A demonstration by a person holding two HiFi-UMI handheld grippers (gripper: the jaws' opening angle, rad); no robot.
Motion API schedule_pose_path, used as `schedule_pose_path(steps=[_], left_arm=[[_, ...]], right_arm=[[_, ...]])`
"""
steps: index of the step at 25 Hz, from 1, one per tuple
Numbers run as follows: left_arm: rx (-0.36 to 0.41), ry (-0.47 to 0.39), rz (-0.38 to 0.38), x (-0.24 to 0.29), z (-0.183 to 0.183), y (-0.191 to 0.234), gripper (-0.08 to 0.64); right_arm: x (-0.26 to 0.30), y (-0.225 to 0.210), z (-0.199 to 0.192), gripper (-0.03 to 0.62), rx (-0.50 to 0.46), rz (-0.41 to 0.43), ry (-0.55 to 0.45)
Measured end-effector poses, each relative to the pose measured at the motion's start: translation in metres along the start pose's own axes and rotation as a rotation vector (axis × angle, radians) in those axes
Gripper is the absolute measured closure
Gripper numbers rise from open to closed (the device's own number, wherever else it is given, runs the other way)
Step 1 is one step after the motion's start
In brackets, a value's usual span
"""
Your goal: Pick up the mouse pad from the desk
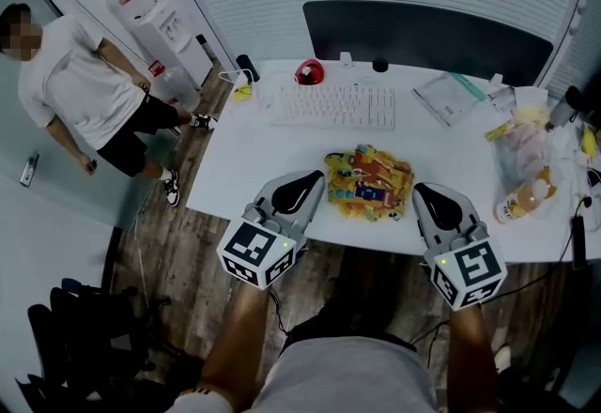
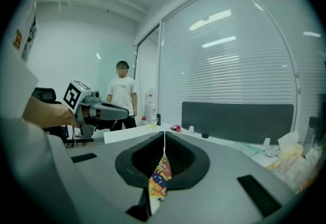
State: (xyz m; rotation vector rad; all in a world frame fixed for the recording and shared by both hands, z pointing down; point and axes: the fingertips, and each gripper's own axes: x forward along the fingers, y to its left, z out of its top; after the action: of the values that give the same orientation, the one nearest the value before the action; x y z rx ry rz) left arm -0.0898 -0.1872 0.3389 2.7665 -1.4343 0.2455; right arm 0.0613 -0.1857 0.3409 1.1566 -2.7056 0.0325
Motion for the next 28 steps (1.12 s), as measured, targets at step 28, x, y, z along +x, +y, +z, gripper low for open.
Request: schedule_pose_path(steps=[28], left_arm=[[-0.079, 0.345, -0.3, 0.08, -0.123, 0.072, 0.348]], right_arm=[[0.088, -0.017, -0.099, 0.465, 0.136, -0.164, 0.372]])
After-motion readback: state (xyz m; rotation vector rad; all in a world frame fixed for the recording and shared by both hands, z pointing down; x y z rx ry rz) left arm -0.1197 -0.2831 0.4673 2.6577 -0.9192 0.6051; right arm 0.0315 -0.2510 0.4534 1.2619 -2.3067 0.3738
